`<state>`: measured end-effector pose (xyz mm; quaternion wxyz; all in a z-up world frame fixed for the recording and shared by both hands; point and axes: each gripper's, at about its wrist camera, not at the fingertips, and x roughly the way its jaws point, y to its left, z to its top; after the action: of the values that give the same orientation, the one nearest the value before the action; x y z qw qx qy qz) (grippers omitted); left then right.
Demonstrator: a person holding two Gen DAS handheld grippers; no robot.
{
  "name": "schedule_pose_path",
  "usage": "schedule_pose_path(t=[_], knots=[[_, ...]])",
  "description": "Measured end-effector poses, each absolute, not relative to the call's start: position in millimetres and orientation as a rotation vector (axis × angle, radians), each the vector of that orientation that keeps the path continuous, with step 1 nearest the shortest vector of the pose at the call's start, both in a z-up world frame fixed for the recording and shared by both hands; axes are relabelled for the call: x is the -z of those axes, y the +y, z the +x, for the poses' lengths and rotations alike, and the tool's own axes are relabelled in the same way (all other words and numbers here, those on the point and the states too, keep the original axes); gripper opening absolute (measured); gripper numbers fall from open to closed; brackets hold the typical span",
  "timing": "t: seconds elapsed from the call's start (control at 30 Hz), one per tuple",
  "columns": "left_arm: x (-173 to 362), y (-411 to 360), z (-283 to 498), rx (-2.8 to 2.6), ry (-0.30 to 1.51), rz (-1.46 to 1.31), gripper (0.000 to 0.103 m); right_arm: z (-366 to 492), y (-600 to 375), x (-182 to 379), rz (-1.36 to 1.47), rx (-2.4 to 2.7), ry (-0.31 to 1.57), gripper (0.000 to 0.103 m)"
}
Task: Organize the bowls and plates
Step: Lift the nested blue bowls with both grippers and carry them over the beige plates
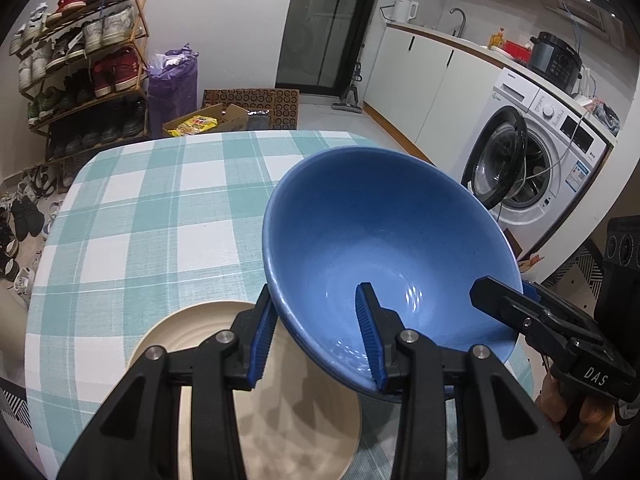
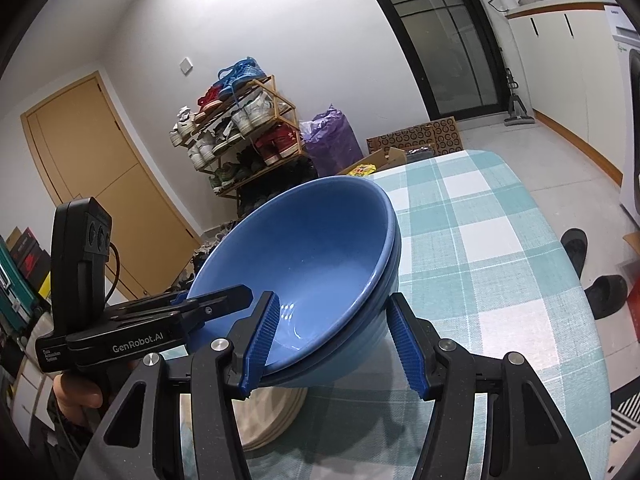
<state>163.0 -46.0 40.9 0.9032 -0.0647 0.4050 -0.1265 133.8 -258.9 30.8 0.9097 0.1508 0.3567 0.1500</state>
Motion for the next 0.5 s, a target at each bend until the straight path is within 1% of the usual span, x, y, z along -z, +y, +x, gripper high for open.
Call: schedule_pose_path(t=[0.5], knots=[[-43.7, -12.3, 137.6, 0.178, 0.815, -0.171, 0.038, 128.2, -219.2, -31.0, 0.278, -0.383, 0.754, 0.058]])
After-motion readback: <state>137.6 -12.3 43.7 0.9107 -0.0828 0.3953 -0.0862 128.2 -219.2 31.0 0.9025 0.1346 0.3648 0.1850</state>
